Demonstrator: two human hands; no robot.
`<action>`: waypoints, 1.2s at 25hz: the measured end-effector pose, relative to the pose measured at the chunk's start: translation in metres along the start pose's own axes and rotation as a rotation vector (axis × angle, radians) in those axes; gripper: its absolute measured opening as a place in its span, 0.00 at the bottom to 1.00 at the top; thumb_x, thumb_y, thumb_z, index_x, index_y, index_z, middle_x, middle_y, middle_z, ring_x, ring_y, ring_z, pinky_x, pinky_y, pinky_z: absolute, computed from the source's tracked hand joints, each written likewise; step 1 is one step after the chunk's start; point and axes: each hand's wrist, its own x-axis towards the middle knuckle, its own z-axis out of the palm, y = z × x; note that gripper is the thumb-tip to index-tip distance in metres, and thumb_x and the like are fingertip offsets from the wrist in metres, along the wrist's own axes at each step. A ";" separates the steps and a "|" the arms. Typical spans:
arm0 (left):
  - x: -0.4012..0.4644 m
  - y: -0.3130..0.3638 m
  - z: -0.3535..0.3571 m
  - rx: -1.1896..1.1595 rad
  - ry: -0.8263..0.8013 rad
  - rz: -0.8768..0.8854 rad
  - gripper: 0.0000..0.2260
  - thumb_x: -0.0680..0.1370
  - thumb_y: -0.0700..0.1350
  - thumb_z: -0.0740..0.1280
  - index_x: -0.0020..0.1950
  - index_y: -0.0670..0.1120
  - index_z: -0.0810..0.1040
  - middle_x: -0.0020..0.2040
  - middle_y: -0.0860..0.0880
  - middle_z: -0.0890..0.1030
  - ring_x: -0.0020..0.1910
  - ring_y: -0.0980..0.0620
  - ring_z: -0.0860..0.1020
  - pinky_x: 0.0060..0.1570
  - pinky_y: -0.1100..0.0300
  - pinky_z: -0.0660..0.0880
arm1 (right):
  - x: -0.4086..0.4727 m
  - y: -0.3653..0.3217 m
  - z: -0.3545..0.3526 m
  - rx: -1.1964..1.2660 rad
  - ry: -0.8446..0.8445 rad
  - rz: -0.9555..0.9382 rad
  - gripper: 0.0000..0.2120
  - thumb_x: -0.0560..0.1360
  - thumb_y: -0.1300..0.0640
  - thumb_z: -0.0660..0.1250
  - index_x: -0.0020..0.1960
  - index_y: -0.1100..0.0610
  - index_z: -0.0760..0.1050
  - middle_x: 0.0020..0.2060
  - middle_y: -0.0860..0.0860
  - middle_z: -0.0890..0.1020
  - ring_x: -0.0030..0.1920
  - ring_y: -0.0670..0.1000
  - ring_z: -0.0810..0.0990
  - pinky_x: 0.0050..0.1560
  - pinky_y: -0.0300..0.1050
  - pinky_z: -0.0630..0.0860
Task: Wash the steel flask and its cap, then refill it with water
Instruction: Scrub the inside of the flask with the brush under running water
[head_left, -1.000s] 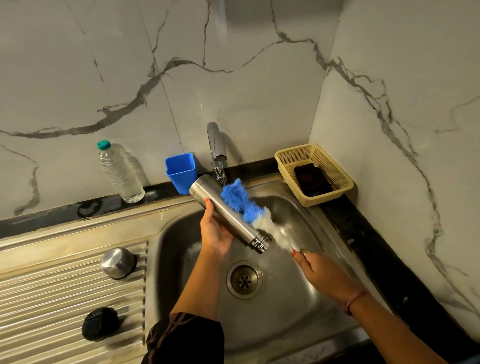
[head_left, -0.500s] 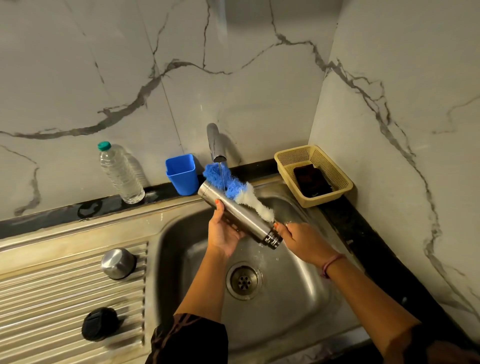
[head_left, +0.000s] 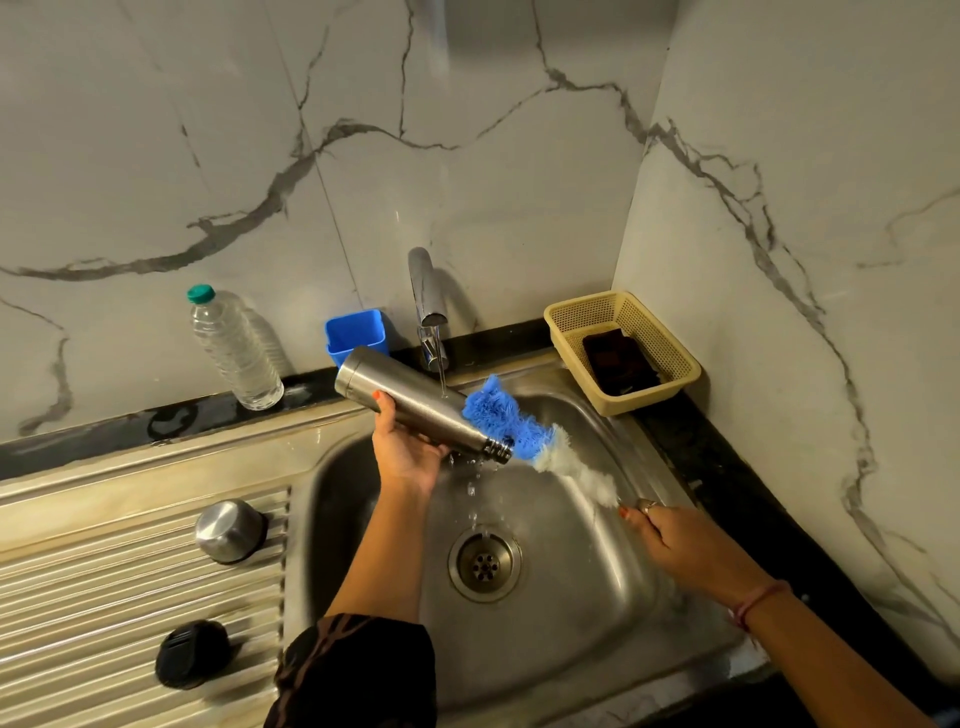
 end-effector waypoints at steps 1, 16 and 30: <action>-0.001 -0.001 0.002 0.006 -0.005 -0.013 0.30 0.77 0.60 0.66 0.73 0.44 0.67 0.63 0.41 0.78 0.63 0.40 0.76 0.66 0.37 0.69 | 0.002 -0.005 -0.001 0.001 0.007 -0.014 0.20 0.80 0.47 0.54 0.36 0.57 0.73 0.24 0.47 0.69 0.23 0.42 0.67 0.27 0.34 0.66; -0.023 -0.034 -0.004 0.206 -0.116 -0.124 0.18 0.80 0.56 0.62 0.65 0.47 0.75 0.56 0.45 0.84 0.59 0.42 0.79 0.65 0.37 0.70 | 0.042 -0.062 0.014 -0.026 0.072 -0.160 0.17 0.82 0.49 0.54 0.35 0.51 0.66 0.24 0.47 0.68 0.23 0.44 0.64 0.26 0.36 0.62; -0.021 -0.033 0.005 0.190 -0.118 -0.175 0.24 0.78 0.59 0.64 0.69 0.47 0.73 0.61 0.43 0.82 0.63 0.39 0.77 0.67 0.38 0.68 | 0.044 -0.065 0.010 -0.004 0.109 -0.157 0.19 0.82 0.50 0.54 0.32 0.49 0.63 0.23 0.46 0.66 0.22 0.44 0.63 0.26 0.35 0.60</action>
